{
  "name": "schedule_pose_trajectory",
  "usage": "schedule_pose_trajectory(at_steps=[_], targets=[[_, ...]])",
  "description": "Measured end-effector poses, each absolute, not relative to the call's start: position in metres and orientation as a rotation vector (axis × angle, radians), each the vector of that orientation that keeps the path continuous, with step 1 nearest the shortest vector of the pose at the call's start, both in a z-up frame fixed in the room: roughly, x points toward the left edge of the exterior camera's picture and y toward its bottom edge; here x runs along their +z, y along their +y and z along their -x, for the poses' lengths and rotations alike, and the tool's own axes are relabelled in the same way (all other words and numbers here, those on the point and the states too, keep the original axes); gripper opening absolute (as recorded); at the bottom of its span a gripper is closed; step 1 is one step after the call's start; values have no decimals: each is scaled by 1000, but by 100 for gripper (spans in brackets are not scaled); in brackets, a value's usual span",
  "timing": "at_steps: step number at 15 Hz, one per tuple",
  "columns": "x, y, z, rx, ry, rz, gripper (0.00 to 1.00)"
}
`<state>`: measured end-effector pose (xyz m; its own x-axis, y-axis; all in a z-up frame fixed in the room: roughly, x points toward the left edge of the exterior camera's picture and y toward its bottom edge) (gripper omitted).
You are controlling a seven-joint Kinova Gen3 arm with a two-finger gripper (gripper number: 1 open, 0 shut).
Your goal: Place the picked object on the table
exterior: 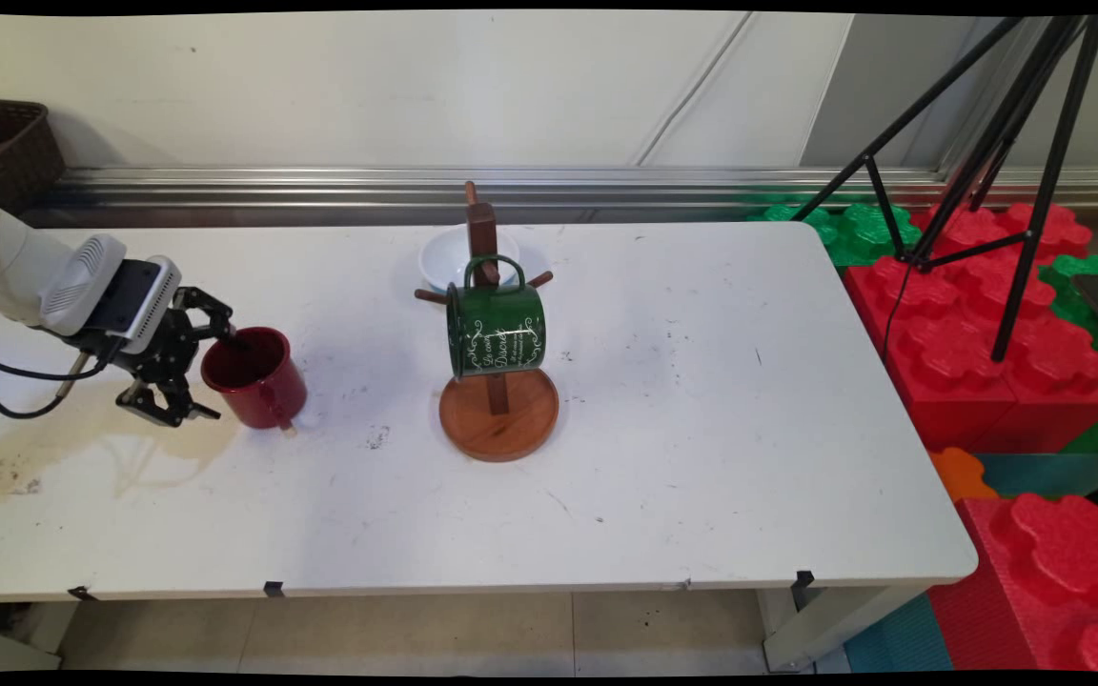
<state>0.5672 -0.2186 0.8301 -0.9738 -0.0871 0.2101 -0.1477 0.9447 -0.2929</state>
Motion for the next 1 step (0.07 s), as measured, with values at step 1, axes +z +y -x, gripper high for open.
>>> schedule_pose_trajectory(at_steps=[1], targets=[[830, -219, -567, 460, -2903, -177, 100]])
